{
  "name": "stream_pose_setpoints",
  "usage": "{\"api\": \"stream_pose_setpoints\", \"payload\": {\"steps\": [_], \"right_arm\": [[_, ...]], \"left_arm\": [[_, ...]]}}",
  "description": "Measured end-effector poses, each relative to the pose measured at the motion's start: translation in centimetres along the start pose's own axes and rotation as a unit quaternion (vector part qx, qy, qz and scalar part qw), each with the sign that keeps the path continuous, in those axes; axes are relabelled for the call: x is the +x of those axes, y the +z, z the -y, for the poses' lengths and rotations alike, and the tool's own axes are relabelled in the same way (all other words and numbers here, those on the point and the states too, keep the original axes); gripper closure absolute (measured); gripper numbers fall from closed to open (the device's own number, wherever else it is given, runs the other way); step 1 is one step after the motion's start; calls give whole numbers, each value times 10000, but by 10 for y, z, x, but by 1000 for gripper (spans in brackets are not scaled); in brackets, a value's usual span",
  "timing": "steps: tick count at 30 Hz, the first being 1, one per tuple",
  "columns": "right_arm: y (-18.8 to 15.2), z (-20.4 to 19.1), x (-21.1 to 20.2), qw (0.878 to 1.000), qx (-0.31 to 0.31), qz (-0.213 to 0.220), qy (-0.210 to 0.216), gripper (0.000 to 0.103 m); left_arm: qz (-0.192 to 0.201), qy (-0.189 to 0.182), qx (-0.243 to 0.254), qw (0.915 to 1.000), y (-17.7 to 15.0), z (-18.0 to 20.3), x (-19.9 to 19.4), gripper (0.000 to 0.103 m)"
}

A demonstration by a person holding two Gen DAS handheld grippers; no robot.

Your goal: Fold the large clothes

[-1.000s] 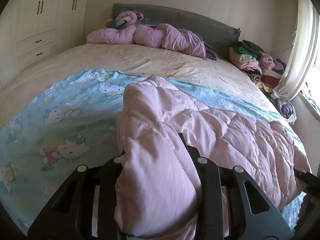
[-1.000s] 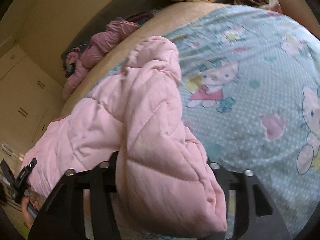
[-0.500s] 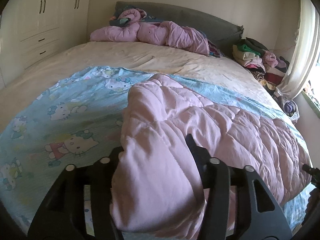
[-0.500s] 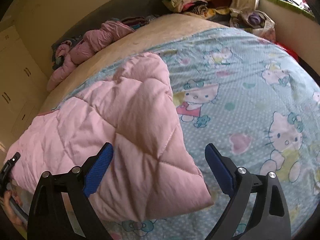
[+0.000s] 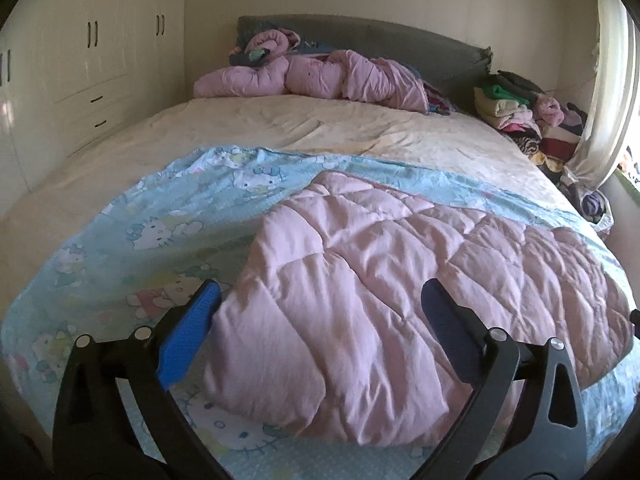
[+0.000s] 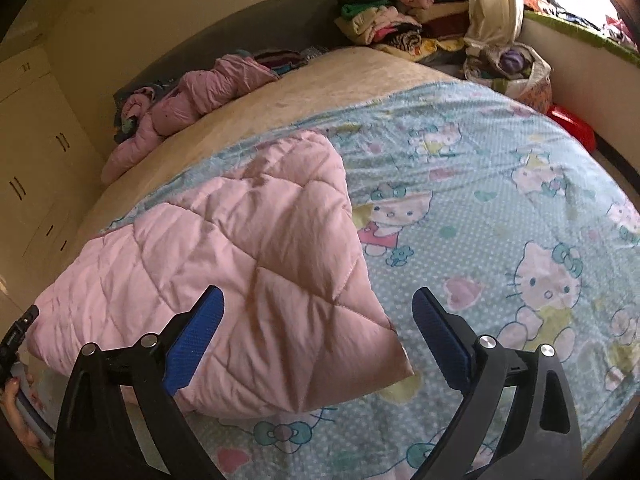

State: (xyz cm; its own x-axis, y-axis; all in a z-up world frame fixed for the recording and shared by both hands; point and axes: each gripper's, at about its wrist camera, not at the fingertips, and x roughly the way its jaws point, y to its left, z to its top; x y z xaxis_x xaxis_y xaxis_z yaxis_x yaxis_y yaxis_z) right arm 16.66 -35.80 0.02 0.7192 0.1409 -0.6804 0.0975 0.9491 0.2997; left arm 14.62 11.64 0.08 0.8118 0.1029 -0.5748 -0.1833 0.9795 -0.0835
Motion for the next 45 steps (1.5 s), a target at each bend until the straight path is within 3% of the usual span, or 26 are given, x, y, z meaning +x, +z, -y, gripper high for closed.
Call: {"api": "stream_pose_setpoints", "payload": {"steps": [12, 21, 29, 34, 45], "right_arm": [[0, -39, -83, 9931, -714, 885, 293, 4], [-31, -77, -142, 9799, -1372, 1393, 403, 4], [-74, -93, -147, 9822, -1353, 1187, 544, 4], [-97, -103, -134, 9840, -1451, 753, 712, 4], [-105, -109, -129, 9837, -1498, 592, 793, 4]], "left_arm": [[567, -282, -67, 9980, 0, 2, -75, 9], [608, -447, 176, 9970, -29, 20, -117, 9], [528, -606, 338, 9962, -59, 33, -138, 9], [491, -605, 269, 9966, -74, 39, -145, 9], [454, -621, 257, 9967, -80, 43, -145, 9]]}}
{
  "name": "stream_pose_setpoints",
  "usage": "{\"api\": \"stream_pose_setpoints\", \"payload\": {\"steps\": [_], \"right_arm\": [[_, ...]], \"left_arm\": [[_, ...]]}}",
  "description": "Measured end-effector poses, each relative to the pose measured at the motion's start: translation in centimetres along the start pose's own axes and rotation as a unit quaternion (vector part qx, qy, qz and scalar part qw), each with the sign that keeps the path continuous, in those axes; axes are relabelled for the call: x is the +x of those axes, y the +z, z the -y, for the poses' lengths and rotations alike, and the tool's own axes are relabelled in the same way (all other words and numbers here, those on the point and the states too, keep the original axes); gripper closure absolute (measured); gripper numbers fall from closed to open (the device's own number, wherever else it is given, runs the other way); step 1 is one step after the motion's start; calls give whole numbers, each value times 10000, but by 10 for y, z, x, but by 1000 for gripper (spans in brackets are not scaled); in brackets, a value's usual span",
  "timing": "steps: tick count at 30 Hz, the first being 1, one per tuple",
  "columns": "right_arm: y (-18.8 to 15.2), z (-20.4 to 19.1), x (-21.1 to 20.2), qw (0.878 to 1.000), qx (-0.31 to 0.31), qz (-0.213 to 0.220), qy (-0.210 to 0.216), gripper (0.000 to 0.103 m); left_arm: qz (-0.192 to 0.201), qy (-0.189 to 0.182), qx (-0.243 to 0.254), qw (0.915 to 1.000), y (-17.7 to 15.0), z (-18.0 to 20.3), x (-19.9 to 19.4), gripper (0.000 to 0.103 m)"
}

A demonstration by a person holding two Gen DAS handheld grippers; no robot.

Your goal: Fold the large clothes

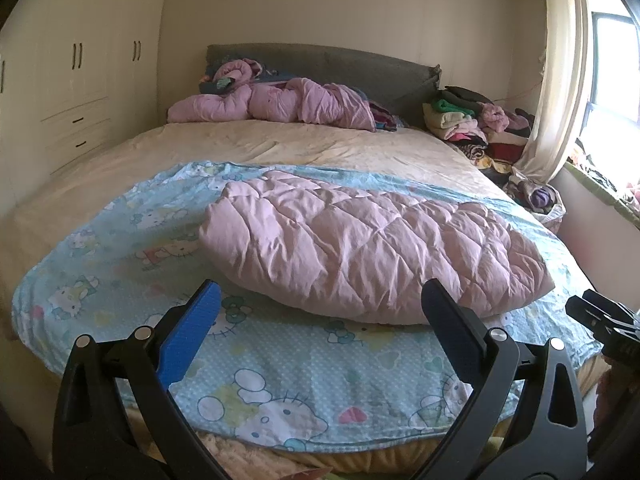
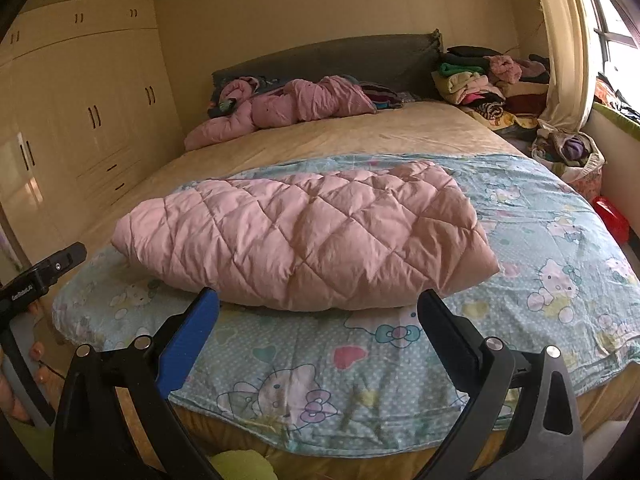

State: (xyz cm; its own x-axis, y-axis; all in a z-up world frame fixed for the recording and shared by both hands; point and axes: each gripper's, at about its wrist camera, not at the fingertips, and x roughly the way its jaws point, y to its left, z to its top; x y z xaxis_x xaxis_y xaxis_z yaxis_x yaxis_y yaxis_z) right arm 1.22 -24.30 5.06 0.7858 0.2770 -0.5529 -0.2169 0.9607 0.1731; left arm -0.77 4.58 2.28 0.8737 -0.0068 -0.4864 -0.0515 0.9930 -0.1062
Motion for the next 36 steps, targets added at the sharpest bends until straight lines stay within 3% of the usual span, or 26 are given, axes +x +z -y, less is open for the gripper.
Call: {"api": "stream_pose_setpoints", "payload": {"steps": [36], "right_arm": [[0, -5, -5, 10000, 8, 25, 43, 4]], "left_arm": [[-14, 27, 16, 10000, -3, 0, -2, 9]]}}
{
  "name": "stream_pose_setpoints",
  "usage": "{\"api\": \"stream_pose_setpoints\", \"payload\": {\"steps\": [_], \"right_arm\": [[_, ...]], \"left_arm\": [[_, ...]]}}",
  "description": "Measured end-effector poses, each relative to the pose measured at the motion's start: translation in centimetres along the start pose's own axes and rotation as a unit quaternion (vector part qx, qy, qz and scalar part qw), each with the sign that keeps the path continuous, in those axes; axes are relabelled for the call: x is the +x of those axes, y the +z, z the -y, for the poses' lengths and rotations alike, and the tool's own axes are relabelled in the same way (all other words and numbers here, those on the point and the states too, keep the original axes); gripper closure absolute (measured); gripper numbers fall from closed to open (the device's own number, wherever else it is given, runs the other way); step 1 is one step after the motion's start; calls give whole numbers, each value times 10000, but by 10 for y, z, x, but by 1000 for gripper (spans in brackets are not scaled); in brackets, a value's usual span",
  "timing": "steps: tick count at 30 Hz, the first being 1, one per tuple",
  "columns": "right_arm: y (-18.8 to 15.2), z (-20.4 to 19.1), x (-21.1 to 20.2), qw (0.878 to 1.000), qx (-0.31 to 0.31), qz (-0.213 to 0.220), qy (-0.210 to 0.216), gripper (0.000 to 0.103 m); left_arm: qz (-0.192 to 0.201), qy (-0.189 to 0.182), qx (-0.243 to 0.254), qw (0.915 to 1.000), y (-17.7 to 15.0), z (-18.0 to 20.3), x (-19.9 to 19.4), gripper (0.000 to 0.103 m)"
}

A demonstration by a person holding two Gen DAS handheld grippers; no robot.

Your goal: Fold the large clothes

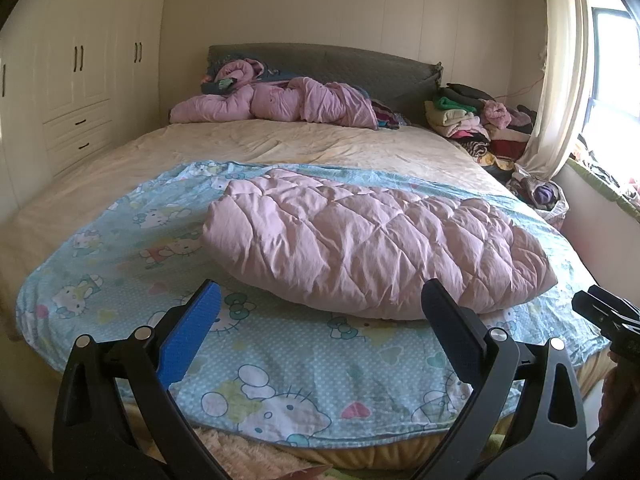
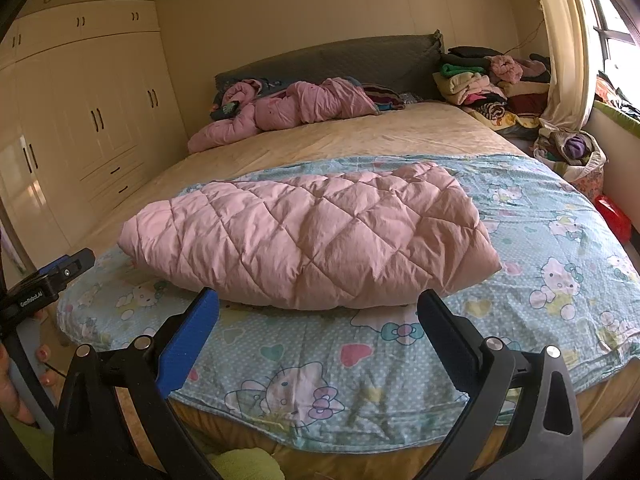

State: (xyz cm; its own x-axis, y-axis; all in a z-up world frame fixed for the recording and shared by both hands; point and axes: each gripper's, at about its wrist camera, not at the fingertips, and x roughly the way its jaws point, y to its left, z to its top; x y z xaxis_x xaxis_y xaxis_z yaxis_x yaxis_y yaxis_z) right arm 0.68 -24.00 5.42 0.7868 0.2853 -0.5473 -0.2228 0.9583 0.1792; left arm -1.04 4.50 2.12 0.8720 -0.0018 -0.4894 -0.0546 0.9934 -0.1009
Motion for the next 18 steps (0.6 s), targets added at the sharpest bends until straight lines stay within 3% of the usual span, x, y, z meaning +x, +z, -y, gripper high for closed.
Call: {"api": "stream_pose_setpoints", "payload": {"steps": [18], "right_arm": [[0, -1, -1, 10000, 14, 3, -9, 4]], "left_arm": [[-9, 12, 3, 10000, 0, -1, -1, 9]]}}
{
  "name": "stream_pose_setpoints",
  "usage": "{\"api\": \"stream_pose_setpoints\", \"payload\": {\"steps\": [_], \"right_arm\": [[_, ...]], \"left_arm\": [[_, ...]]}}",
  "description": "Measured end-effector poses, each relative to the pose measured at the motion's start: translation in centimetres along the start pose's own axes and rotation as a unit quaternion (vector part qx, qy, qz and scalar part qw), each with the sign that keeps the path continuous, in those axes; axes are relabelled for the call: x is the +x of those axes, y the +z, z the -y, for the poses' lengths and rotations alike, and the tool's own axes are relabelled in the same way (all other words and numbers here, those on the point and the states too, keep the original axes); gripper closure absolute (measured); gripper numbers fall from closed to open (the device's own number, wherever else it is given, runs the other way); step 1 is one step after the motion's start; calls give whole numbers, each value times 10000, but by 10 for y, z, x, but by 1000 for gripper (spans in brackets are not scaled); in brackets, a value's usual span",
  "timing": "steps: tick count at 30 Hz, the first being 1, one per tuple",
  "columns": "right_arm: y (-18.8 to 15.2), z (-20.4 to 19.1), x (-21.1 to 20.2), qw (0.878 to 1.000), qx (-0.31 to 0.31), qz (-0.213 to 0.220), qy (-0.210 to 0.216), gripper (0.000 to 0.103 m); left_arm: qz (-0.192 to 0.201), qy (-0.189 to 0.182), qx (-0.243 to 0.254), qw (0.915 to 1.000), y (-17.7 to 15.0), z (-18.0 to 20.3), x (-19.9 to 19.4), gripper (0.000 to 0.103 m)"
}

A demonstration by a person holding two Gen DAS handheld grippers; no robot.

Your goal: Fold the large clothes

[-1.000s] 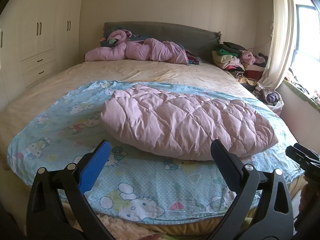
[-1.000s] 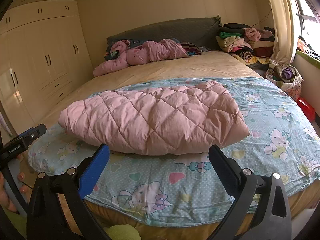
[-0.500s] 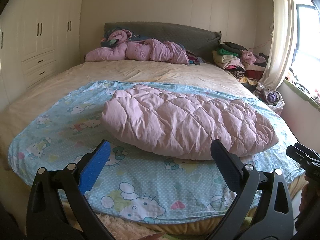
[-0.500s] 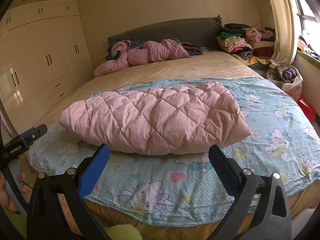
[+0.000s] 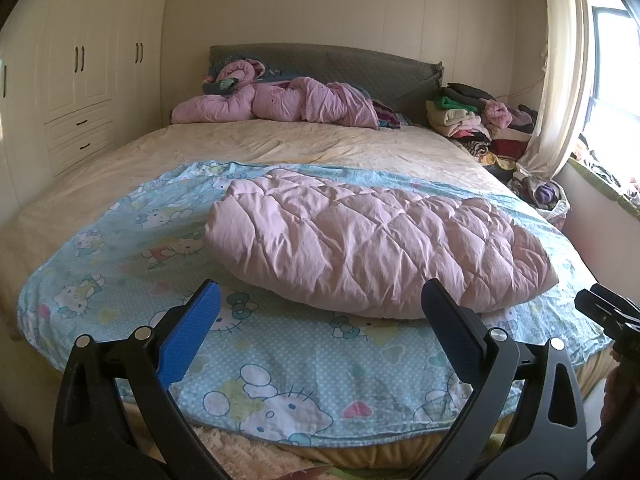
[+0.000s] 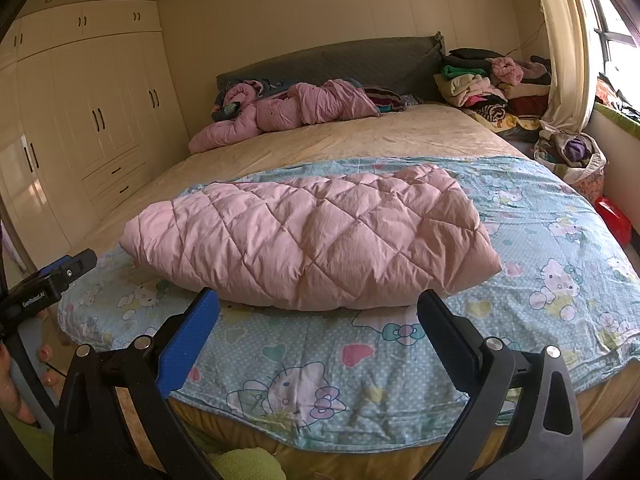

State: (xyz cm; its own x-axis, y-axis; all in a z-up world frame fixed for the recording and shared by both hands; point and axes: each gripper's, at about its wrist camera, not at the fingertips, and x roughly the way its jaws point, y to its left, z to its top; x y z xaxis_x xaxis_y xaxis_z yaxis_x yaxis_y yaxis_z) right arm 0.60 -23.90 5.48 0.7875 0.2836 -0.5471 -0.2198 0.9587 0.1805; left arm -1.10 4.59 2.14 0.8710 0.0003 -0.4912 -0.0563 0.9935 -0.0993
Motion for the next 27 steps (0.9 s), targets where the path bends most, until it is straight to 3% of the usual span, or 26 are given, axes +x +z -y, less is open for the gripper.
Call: {"api": "stream_pose_setpoints", "payload": {"steps": [27], "right_arm": [[2, -10, -1, 10000, -86, 15, 3, 4]], "left_arm": [[-12, 44, 5, 10000, 0, -4, 0, 9]]}}
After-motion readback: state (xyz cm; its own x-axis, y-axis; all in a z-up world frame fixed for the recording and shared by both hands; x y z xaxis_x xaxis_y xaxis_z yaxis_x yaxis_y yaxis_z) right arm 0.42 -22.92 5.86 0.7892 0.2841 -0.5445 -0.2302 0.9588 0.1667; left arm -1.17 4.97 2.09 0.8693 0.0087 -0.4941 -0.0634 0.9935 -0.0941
